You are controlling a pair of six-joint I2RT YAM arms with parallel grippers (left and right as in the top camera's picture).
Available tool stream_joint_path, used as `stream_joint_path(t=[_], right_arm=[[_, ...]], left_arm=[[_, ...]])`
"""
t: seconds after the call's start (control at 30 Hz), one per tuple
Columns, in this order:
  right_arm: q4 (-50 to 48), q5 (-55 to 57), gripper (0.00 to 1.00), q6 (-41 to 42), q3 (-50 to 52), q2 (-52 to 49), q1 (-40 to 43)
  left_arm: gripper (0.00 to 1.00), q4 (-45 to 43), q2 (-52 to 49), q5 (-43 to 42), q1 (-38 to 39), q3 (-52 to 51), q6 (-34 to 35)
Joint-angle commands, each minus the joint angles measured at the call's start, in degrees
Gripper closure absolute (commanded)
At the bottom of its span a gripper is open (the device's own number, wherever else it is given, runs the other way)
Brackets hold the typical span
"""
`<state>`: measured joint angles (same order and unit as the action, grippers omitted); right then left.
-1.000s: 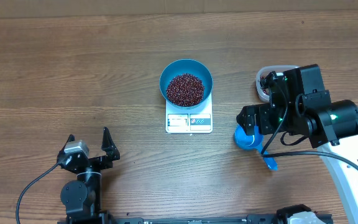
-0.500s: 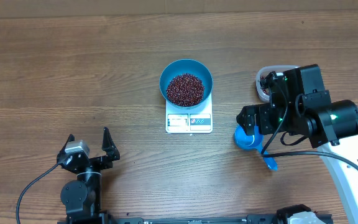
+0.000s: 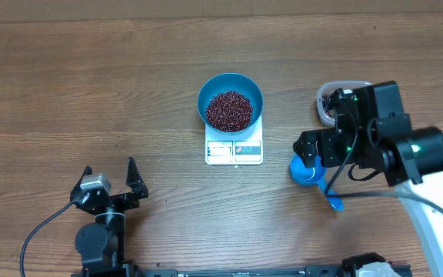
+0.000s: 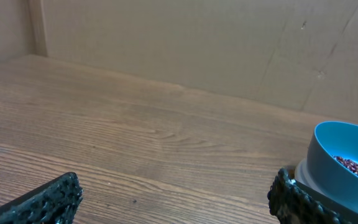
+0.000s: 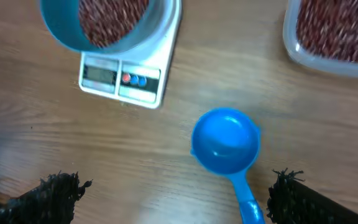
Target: Scoop item into bowl and weigh 150g on scale
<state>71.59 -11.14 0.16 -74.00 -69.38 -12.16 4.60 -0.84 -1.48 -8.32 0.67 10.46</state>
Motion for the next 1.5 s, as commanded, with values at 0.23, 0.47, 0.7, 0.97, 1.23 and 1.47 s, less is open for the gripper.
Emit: stream_joint_path(t=[0.23, 0.47, 0.7, 0.97, 1.23, 1.47], right_arm=[[-24.81, 2.05, 0.0, 1.51, 27.3, 29.07, -0.24], [-57.92, 4.72, 0.0, 5.73, 61.33, 61.02, 2.1], [-67.12, 10.27, 0.0, 15.02, 72.0, 69.24, 2.93], [-67.04, 12.98, 0.0, 7.43, 73.57, 69.24, 2.93], [-66.9, 12.55, 0.0, 6.84, 73.57, 69.24, 2.93], [-66.97, 12.55, 0.0, 6.84, 73.57, 69.24, 2.93]], left_arm=[[0.0, -0.2, 0.63, -0.44, -0.35, -0.39, -1.05], [0.0, -0.2, 0.63, -0.44, -0.35, -0.39, -1.07], [0.0, -0.2, 0.63, -0.44, -0.35, -0.39, -1.05], [0.0, -0.2, 0.63, -0.44, -0.35, -0.39, -1.05], [0.01, -0.2, 0.63, -0.44, -0.35, -0.39, -1.05], [0.0, -0.2, 0.63, -0.44, -0.35, -0.39, -1.07]])
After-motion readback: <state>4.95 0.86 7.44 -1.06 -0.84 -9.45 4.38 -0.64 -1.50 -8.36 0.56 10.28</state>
